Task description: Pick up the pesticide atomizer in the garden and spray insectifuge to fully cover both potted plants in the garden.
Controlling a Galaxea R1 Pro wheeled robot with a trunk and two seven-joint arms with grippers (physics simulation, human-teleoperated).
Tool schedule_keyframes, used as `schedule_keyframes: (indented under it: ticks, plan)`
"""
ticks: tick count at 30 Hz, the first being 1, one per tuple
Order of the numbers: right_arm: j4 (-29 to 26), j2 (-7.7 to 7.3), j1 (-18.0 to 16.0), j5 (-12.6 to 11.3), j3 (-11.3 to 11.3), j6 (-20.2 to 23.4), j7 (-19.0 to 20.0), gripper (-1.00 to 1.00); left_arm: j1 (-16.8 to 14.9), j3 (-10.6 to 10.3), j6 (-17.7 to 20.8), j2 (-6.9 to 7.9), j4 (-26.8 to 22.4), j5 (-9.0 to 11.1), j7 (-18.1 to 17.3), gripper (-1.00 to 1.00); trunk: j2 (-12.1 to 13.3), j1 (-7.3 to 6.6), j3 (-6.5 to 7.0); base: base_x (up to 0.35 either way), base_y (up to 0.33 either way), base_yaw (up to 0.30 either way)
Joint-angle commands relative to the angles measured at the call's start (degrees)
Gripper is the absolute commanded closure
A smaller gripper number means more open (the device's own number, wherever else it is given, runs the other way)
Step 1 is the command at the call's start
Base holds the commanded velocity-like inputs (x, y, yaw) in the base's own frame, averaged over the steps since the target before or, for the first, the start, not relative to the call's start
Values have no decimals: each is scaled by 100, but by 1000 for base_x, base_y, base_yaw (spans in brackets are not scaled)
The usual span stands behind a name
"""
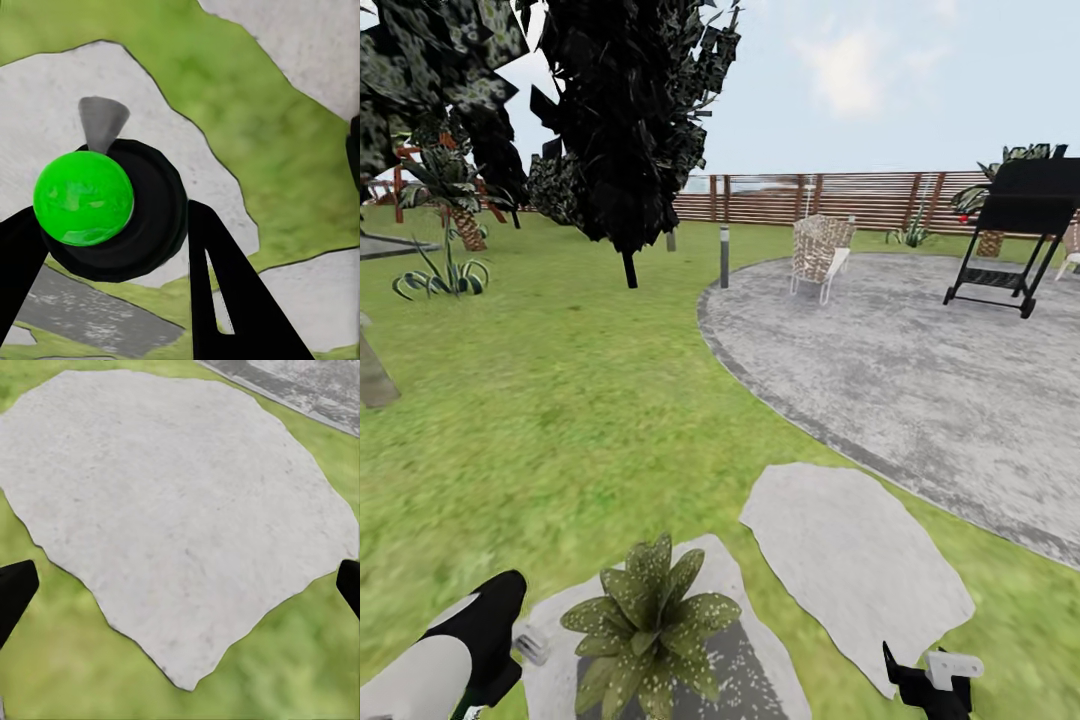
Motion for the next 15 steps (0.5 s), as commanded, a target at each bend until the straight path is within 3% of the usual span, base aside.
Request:
schedule_keyframes:
  ticks: [1, 6, 15]
  plan:
    - [3, 1, -4, 0, -48, -19, 58, -100, -2, 45, -7, 0, -11, -68, -50, 100, -2, -1, -5, 0, 0, 277]
    - [3, 1, -4, 0, -48, -19, 58, -100, -2, 54, -37, -6, -19, -68, -46, 100, -2, -1, -5, -23, -38, 242]
    - [3, 1, -4, 0, -48, -19, 58, -100, -2, 71, -38, 0, -23, -68, -38, 100, -2, -1, -5, -168, -190, 21]
